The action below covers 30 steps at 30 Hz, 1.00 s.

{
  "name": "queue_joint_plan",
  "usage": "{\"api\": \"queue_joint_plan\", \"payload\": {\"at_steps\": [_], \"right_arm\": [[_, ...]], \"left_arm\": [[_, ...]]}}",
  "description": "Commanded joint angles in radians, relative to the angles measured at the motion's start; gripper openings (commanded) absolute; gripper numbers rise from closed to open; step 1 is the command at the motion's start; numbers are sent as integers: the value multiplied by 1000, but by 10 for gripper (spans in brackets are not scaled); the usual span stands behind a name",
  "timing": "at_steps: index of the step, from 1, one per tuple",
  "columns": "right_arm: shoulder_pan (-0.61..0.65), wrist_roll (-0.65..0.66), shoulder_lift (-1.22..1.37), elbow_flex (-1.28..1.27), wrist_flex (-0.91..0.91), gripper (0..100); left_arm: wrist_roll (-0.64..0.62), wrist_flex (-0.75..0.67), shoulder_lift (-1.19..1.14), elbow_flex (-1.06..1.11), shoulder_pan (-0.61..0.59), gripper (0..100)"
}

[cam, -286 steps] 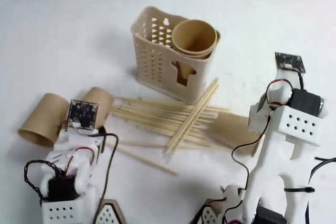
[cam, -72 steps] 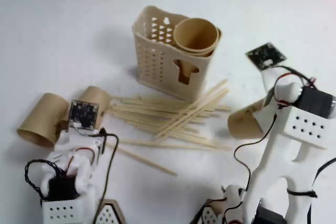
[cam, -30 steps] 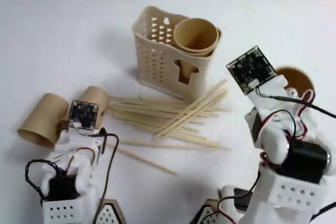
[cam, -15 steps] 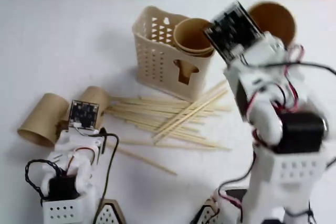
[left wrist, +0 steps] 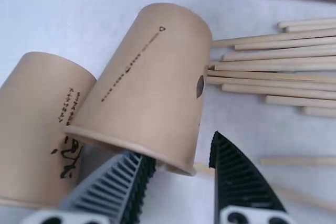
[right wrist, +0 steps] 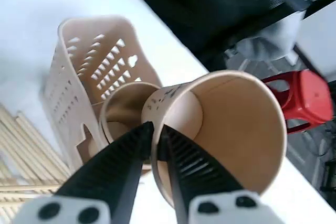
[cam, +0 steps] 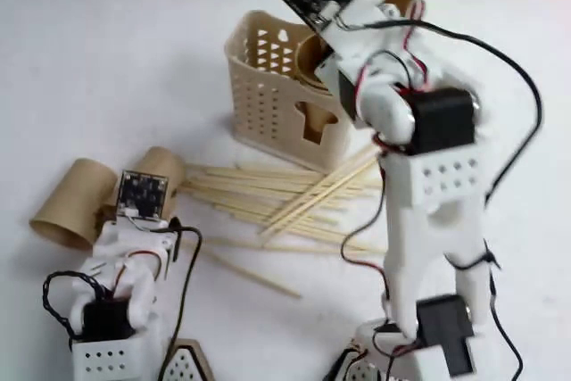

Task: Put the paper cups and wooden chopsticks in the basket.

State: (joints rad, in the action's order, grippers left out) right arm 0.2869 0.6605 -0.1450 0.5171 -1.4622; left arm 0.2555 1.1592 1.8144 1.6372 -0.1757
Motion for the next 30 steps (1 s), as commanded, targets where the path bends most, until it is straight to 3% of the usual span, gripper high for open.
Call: {"api": "queue_joint_plan", "payload": {"at_steps": [1, 18, 25, 30], "right_arm": [[10, -6, 21, 41, -10, 22], [28, -9, 19, 149, -150, 69], [48, -12, 48, 219, -191, 174], [134, -80, 41, 222, -193, 109]], "left_arm": [[-3, -18, 10, -9, -8, 180], [-3, -20, 10, -9, -8, 180], [-3, -20, 10, -9, -8, 180], [-3, -20, 10, -9, -8, 180]]}}
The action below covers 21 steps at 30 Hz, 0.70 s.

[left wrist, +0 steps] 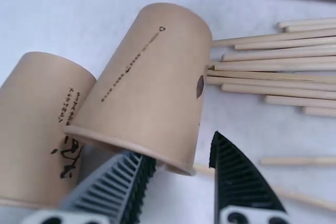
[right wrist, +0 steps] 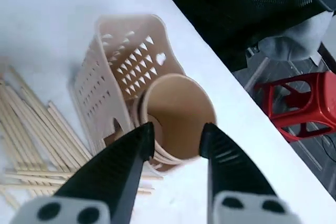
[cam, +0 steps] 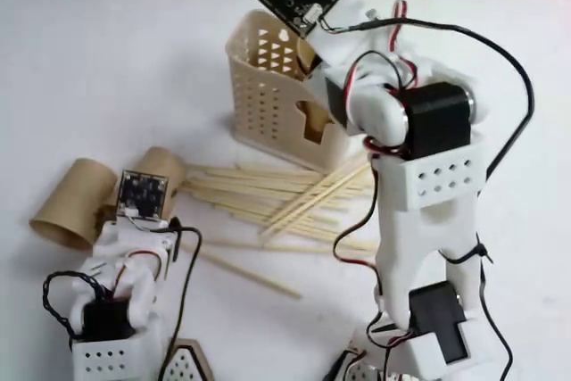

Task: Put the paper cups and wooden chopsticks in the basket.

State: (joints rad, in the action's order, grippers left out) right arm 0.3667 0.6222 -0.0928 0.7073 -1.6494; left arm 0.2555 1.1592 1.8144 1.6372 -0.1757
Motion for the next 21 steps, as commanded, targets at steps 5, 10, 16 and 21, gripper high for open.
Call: {"api": "queue_joint_plan", "payload": {"at_steps": [5, 10, 16, 21], "right_arm": [[217, -124, -7, 21, -62, 81], [349, -203, -4, -41, -64, 80], [414, -252, -7, -187, -64, 80], [415, -262, -7, -336, -64, 80]], "left_arm": [[-3, -20, 10, -23, -45, 180], [-12, -11, 10, -89, -156, 180], [-14, -9, 10, -181, -325, 180], [-14, 48, 10, -245, -331, 181]]}}
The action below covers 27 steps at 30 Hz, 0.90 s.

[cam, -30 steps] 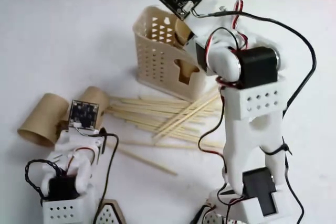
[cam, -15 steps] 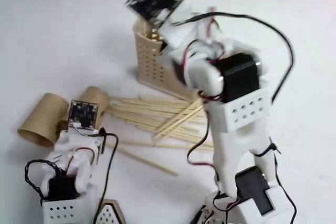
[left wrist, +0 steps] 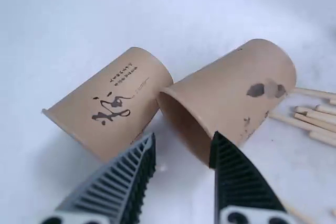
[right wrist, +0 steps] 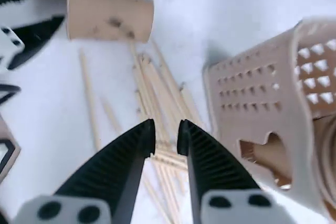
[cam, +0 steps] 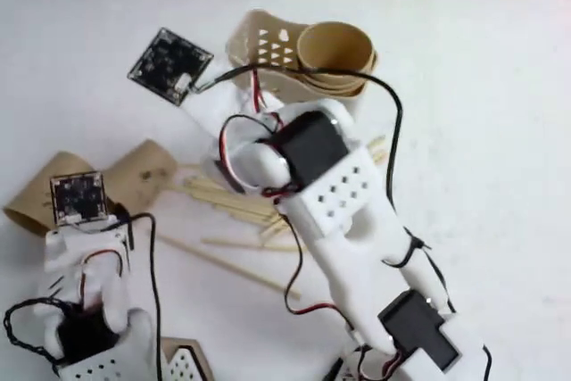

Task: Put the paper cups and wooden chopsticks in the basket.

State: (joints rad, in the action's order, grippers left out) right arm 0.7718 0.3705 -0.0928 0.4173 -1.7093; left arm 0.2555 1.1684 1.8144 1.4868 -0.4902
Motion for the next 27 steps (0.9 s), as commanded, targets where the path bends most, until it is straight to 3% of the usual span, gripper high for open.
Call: {"api": "queue_joint_plan", "payload": {"at_steps": [1, 11, 20, 27], "right_arm": [[10, -11, -8, -75, -4, 78], [4, -5, -208, -275, 1, 77], [-269, -3, -407, -549, 185, 78], [-375, -12, -501, -767, 320, 77]], "left_arm": [[-14, 54, 10, -117, -16, 181], [-14, 92, 4, -150, 13, 245], [-51, 41, 4, -77, 82, 245], [-51, 41, -31, -91, 82, 245]]}}
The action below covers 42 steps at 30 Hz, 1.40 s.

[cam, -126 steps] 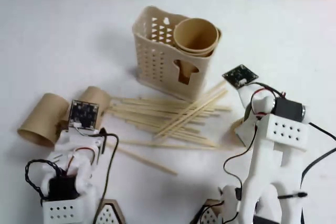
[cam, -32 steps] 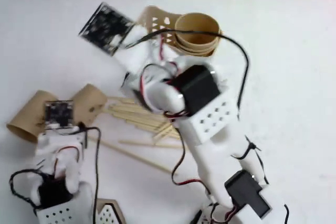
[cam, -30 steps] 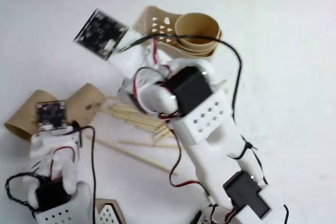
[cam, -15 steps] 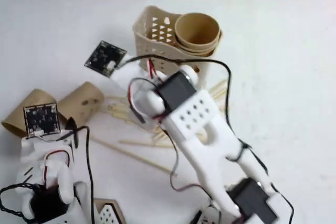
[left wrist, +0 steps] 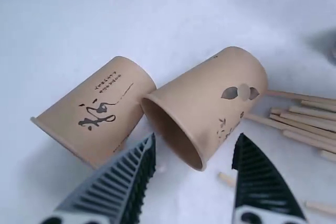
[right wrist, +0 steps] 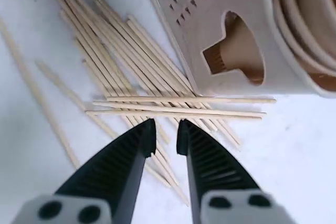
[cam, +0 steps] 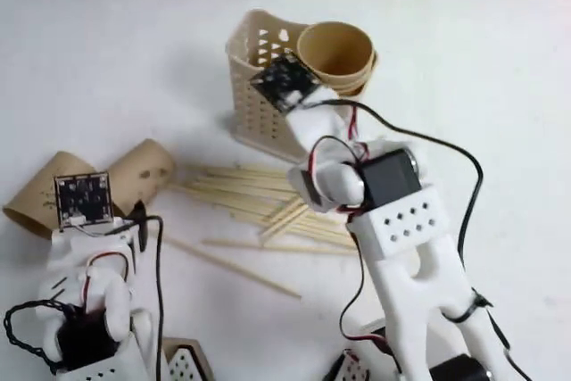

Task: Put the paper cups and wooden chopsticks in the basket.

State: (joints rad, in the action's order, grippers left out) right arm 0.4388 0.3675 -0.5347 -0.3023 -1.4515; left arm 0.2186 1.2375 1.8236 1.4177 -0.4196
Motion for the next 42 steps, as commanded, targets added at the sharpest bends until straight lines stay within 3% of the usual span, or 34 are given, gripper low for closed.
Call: {"api": "queue_joint_plan", "payload": {"at_steps": [1, 10, 16, 24, 27, 35, 42], "right_arm": [[-50, -9, -71, -78, 88, 77], [-125, -89, -157, -316, 312, 77], [-124, -94, -183, -381, 364, 77], [-128, -94, -186, -382, 363, 77], [-128, -94, -186, -382, 363, 77], [-162, -95, -186, -382, 367, 77], [-226, -164, -186, -376, 381, 77]], "left_arm": [[-14, -28, -73, -40, 12, 246], [-20, -112, -573, -242, 12, 249], [-21, -269, -809, -256, 15, 249], [-18, -404, -1024, -261, 189, 245], [-14, -439, -1036, -261, 229, 216], [-12, -451, -898, -262, 303, 18], [-12, -265, -693, -370, 375, 21]]}}
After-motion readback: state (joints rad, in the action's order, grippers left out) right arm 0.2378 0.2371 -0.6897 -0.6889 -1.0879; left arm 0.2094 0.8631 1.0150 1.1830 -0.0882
